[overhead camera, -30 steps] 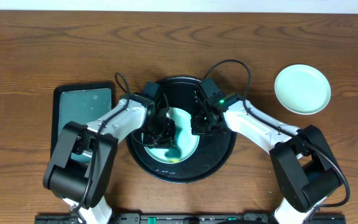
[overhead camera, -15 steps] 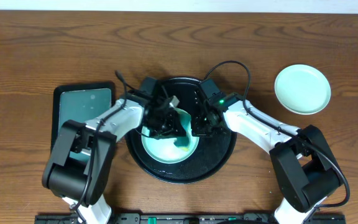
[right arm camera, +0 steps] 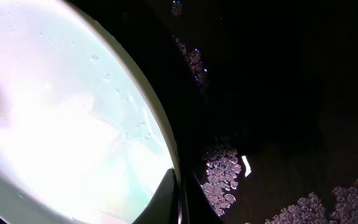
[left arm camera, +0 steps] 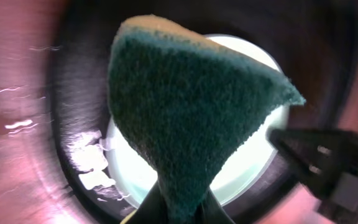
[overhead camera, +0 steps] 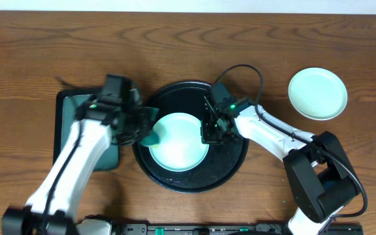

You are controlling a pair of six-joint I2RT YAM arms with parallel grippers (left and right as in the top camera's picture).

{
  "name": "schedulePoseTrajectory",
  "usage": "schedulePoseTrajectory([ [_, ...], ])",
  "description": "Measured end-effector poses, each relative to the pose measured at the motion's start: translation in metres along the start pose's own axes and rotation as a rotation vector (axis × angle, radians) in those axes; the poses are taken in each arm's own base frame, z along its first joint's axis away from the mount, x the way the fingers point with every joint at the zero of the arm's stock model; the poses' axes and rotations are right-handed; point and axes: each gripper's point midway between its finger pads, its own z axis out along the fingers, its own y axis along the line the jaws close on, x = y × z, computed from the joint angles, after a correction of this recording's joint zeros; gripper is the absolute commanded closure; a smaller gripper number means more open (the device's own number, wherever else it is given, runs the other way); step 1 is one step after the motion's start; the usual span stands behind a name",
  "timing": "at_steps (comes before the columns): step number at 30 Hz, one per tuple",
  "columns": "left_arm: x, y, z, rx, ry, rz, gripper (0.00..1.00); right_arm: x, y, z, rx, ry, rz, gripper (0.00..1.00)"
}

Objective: Clean dirty plates on tray and stack at the side
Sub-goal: 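Return the sponge to the basin with the left gripper and release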

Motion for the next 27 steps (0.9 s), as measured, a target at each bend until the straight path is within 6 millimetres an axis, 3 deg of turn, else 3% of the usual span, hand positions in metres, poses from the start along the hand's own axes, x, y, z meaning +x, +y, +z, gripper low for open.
schedulePoseTrajectory([
  [4,-0.014,0.043,-0.023,-0.121,-0.089,-0.1,0.93,0.0,0.0,0.0,0.0,0.0,0.0,0.99],
  [8,-0.032,0.085,-0.031,-0.196,-0.133,-0.218,0.93,0.0,0.0,0.0,0.0,0.0,0.0,0.99],
  [12,-0.05,0.123,-0.026,-0.242,-0.152,-0.296,0.93,0.0,0.0,0.0,0.0,0.0,0.0,0.99],
  [17,-0.064,0.164,-0.003,-0.281,-0.115,-0.357,0.93,0.0,0.0,0.0,0.0,0.0,0.0,0.99],
  [19,-0.067,0.174,0.008,-0.283,-0.099,-0.364,0.83,0.0,0.0,0.0,-0.001,0.0,0.0,0.99],
  [20,-0.068,0.177,0.013,-0.281,-0.09,-0.362,0.67,0.0,0.0,0.0,0.0,0.0,0.0,0.99],
  [22,-0.068,0.18,0.022,-0.274,-0.069,-0.349,0.5,0.0,0.0,0.0,0.0,0.001,0.0,0.99],
  [24,-0.067,0.18,0.026,-0.268,-0.059,-0.343,0.44,0.0,0.0,0.0,0.0,0.001,0.0,0.99],
  [27,-0.069,0.177,0.025,-0.253,-0.063,-0.331,0.44,0.0,0.0,0.0,0.0,0.001,0.0,0.99],
])
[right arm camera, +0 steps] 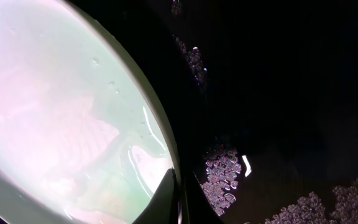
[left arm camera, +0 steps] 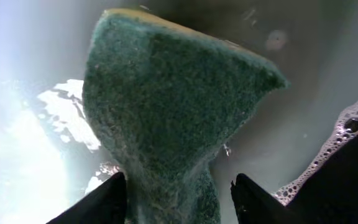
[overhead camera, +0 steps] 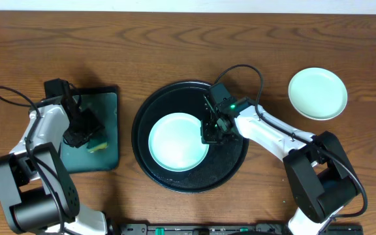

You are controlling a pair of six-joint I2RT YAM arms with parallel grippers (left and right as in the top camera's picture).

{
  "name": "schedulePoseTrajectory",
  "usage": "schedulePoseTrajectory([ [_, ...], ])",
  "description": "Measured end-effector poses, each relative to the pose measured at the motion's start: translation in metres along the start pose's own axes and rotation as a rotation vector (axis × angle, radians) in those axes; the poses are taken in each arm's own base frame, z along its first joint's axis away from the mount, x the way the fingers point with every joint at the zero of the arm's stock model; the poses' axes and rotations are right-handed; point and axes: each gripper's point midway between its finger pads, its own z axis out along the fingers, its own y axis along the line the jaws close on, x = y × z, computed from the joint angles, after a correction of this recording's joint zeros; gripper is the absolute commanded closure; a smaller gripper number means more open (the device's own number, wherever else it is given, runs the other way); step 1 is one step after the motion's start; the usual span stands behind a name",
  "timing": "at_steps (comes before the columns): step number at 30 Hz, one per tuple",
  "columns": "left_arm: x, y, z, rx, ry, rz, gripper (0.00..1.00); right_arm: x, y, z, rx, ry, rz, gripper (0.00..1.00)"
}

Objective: Clean dirty plates on tray and stack at the side
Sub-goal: 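Return the sponge to the basin with the left gripper and release, then lift the pale green plate rim with the right gripper off the tray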

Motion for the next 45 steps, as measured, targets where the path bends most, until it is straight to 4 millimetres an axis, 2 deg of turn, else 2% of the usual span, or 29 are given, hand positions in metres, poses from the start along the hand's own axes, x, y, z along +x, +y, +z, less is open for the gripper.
schedulePoseTrajectory([
  [3,0.0,-0.009,-0.006,0.048,-0.005,0.024,0.43,0.0,0.0,0.0,-0.001,0.0,0.0,0.99],
  [5,0.0,-0.02,-0.019,0.108,-0.028,0.048,0.39,0.0,0.0,0.0,-0.001,0.0,0.0,0.98],
  [8,0.004,-0.042,-0.053,0.206,-0.089,0.11,0.22,0.0,0.001,0.0,-0.004,0.002,0.0,0.99],
  [9,0.007,-0.048,-0.063,0.229,-0.104,0.124,0.21,0.001,0.001,0.0,-0.006,0.004,0.0,0.98],
  [11,0.02,-0.06,-0.086,0.274,-0.127,0.166,0.2,0.001,0.002,0.0,-0.015,0.01,0.001,0.99],
  [14,0.043,-0.072,-0.109,0.312,-0.133,0.22,0.2,0.001,0.004,-0.001,-0.038,0.017,-0.001,0.98],
  [20,0.076,-0.089,-0.135,0.362,-0.145,0.32,0.2,-0.003,0.013,-0.005,-0.133,0.033,0.01,0.98],
  [25,0.086,-0.097,-0.144,0.384,-0.167,0.367,0.2,-0.007,0.019,-0.01,-0.217,0.048,0.031,0.98],
  [30,0.09,-0.098,-0.143,0.382,-0.154,0.376,0.19,-0.017,0.015,-0.019,-0.292,0.045,0.063,0.98],
  [35,0.092,-0.096,-0.143,0.379,-0.148,0.374,0.2,-0.034,0.017,-0.03,-0.393,0.005,0.021,0.98],
  [41,0.093,-0.096,-0.142,0.376,-0.142,0.373,0.19,-0.052,0.033,-0.054,-0.598,-0.051,-0.079,0.98],
  [45,0.093,-0.096,-0.142,0.376,-0.141,0.372,0.19,-0.061,0.035,-0.068,-0.685,-0.087,-0.121,0.98],
])
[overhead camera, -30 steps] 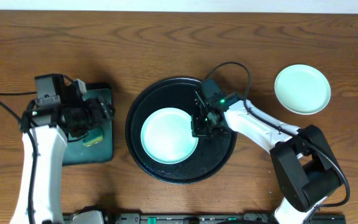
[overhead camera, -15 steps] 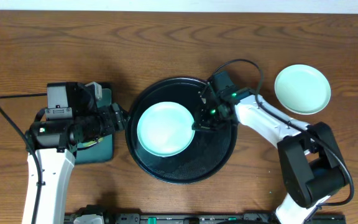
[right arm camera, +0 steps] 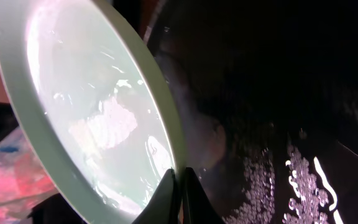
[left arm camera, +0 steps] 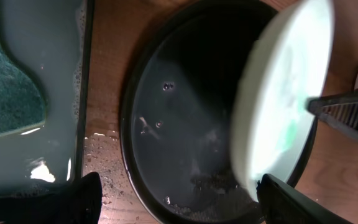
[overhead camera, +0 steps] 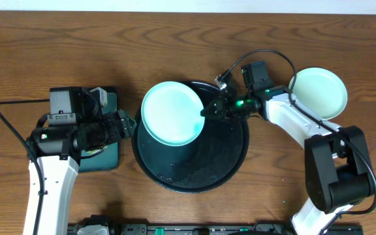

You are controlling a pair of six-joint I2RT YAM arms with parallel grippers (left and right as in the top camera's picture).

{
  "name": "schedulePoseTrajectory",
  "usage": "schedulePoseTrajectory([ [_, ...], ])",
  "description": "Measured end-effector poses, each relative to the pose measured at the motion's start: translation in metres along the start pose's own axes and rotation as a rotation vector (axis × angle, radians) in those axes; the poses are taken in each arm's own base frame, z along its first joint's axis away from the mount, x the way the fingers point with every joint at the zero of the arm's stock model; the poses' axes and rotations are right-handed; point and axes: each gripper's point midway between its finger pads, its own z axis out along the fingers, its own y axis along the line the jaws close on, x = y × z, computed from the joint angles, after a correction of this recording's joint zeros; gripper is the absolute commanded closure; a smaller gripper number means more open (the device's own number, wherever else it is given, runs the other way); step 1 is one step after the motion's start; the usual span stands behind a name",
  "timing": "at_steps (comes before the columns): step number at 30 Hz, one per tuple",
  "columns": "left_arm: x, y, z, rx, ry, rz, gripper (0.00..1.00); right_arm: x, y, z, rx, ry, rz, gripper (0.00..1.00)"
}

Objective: Clean dirty plates on tray and stack at the side
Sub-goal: 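Lift the pale green plate rim with the right gripper off the tray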

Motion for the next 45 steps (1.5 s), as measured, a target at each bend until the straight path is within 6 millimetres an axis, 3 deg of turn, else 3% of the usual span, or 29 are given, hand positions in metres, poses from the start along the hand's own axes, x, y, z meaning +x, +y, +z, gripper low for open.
schedulePoseTrajectory([
  [6,0.002,0.001,0.0,-0.003,0.009,-0.004,0.19,-0.01,-0.004,-0.011,-0.014,-0.035,-0.052,0.98],
  [11,0.003,0.001,0.0,-0.003,0.01,-0.005,0.19,-0.013,-0.008,-0.022,0.086,-0.073,-0.1,0.98],
  [20,0.003,0.001,0.0,-0.005,0.011,-0.005,0.19,-0.011,-0.003,-0.093,0.553,-0.227,-0.288,0.98],
  [24,0.003,0.002,0.0,-0.011,0.01,-0.005,0.19,-0.005,0.007,-0.11,0.795,-0.268,-0.417,0.99],
  [36,0.003,0.003,0.0,-0.016,0.009,-0.005,0.19,0.003,0.039,-0.119,1.268,-0.294,-0.777,0.99],
  [45,0.002,0.006,0.001,-0.035,0.007,-0.006,0.19,0.0,0.092,-0.132,1.571,-0.389,-1.056,0.99],
])
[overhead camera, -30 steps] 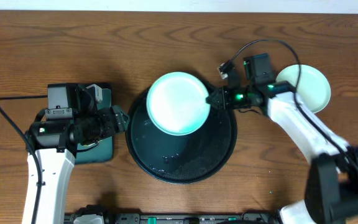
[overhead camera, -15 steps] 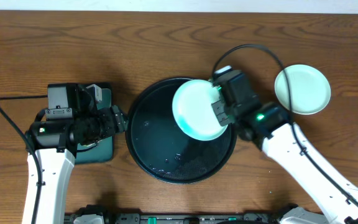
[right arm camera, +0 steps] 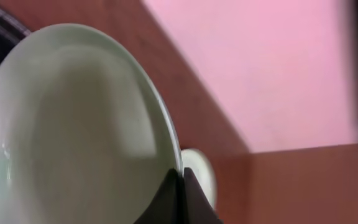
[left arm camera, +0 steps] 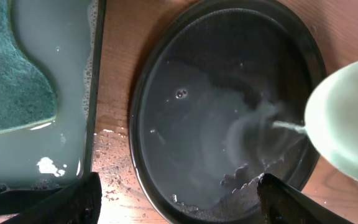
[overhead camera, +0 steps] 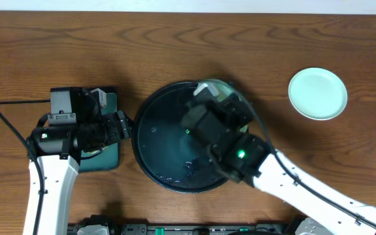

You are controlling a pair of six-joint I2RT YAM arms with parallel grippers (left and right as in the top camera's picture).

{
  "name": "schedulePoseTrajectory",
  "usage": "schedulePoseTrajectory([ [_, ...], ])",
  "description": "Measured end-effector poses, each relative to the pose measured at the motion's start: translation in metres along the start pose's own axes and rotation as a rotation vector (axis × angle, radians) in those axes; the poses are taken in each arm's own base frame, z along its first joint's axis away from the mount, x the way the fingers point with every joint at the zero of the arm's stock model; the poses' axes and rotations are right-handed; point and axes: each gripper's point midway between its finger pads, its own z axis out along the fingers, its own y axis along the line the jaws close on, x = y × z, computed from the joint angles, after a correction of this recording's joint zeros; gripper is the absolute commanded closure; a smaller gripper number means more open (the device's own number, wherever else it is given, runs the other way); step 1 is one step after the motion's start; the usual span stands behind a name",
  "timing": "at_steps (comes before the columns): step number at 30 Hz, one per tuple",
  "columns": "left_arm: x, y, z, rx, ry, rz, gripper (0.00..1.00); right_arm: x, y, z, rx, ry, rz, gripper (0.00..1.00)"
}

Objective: Clean dirty plates on tray and stack at the side
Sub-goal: 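Lift the pale green plate rim with the right gripper off the tray, then carry the pale green plate right and stack it on the plate pile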

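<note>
My right gripper (right arm camera: 180, 186) is shut on the rim of a pale green plate (right arm camera: 73, 124). It holds the plate steeply tilted, high above the back right of the round black tray (overhead camera: 155, 163). In the left wrist view a thin stream of water (left arm camera: 281, 126) runs off the plate (left arm camera: 347, 124) into the wet tray (left arm camera: 166, 74). My left gripper (left arm camera: 179, 205) hangs open and empty between the sponge tray and the black tray. The green sponge (left arm camera: 11, 81) lies in the soapy water.
A clean pale green plate (overhead camera: 317, 93) sits on the wooden table at the right; it also shows far off in the right wrist view as a small plate (right arm camera: 199, 174). The dark rectangular sponge tray (overhead camera: 106, 156) stands left of the black tray. My raised right arm (overhead camera: 240, 153) hides part of the black tray.
The right arm has risen high toward the overhead camera with the plate, which was tipped on edge over the tray's back left. Water now runs off it. The left arm has hardly moved.
First the left gripper held the sponge over the plate lying in the black tray, with the right gripper pinching the plate's rim. Then the left gripper stood open around the sponge in the soapy tray. Later the sponge lay free and the plate was tipped up; now it drips, lifted.
</note>
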Motion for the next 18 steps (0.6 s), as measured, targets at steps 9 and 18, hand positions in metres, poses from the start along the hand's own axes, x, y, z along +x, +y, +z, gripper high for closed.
schedulePoseTrajectory([
  [9,0.0,0.001,0.002,-0.004,0.008,-0.003,0.19,-0.04,-0.027,-0.044,0.254,-0.093,-0.173,0.99],
  [18,0.0,0.001,0.002,-0.006,0.008,-0.003,0.19,-0.047,-0.035,-0.062,0.336,-0.072,-0.335,0.99],
])
